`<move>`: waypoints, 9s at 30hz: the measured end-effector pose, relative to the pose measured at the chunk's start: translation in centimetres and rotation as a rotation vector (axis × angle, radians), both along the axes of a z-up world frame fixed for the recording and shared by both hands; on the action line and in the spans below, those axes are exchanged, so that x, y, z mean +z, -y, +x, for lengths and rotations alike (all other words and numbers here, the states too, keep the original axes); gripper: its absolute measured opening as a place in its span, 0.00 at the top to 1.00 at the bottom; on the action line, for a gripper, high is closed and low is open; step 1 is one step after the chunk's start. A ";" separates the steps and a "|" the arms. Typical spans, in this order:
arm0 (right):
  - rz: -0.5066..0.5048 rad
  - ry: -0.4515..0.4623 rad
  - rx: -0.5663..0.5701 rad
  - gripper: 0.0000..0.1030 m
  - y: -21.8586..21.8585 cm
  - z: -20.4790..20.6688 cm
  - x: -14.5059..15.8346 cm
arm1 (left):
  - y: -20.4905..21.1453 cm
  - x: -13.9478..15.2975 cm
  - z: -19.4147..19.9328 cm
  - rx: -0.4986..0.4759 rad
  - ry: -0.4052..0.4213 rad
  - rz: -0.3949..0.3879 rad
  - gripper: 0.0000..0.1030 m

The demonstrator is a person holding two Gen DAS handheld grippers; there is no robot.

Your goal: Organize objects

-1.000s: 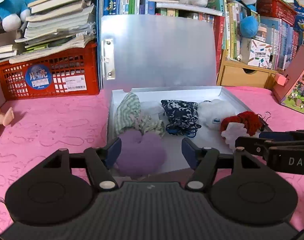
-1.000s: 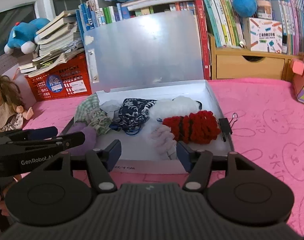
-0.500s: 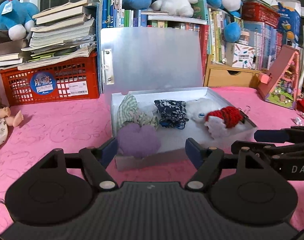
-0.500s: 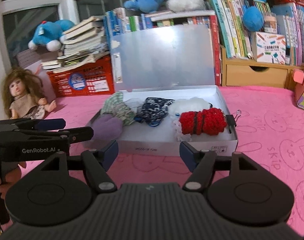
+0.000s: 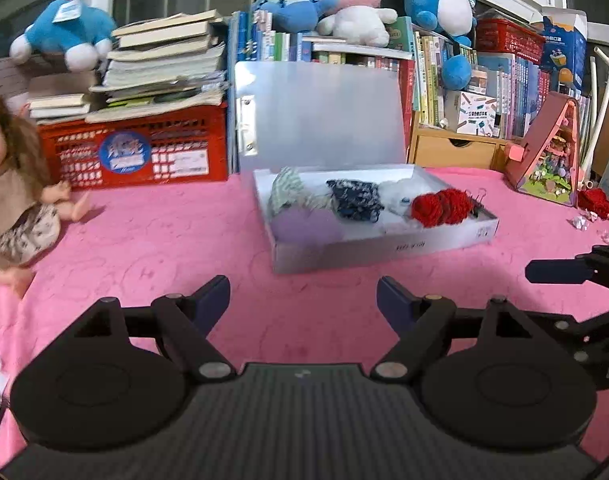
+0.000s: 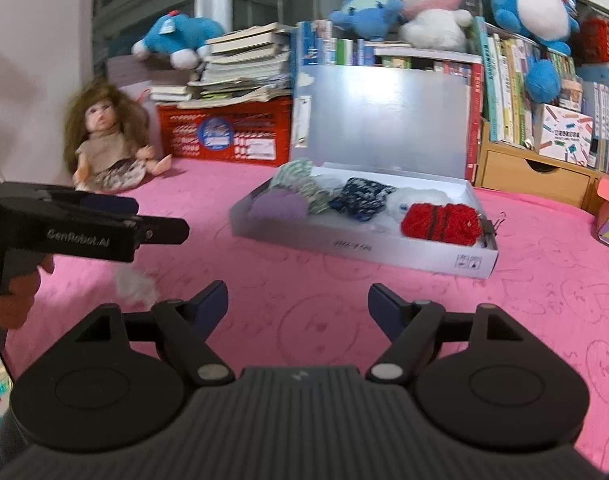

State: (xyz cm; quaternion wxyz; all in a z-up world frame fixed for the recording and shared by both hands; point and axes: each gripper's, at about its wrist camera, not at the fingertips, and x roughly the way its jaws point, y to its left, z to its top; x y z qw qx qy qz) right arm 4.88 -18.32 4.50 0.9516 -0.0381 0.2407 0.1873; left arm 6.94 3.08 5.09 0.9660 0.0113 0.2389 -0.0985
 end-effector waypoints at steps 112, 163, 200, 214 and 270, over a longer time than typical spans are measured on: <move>-0.023 -0.023 -0.301 0.64 3.0 7.4 2.0 | 5.6 1.1 7.5 -0.005 -0.029 -0.049 0.46; 0.052 -0.278 -0.288 0.64 6.5 21.1 -1.8 | 7.6 -2.7 21.7 0.021 -0.160 0.011 0.46; 0.131 -0.325 -0.294 0.62 6.4 23.0 -3.2 | 9.3 -3.7 22.6 0.017 -0.167 0.057 0.45; 0.138 -0.313 -0.304 0.43 6.3 22.5 -2.9 | 9.6 -3.6 22.1 -0.008 -0.181 0.025 0.26; 0.111 -0.022 -0.271 0.01 5.5 8.3 4.6 | 6.8 3.4 7.5 0.016 -0.082 0.002 0.06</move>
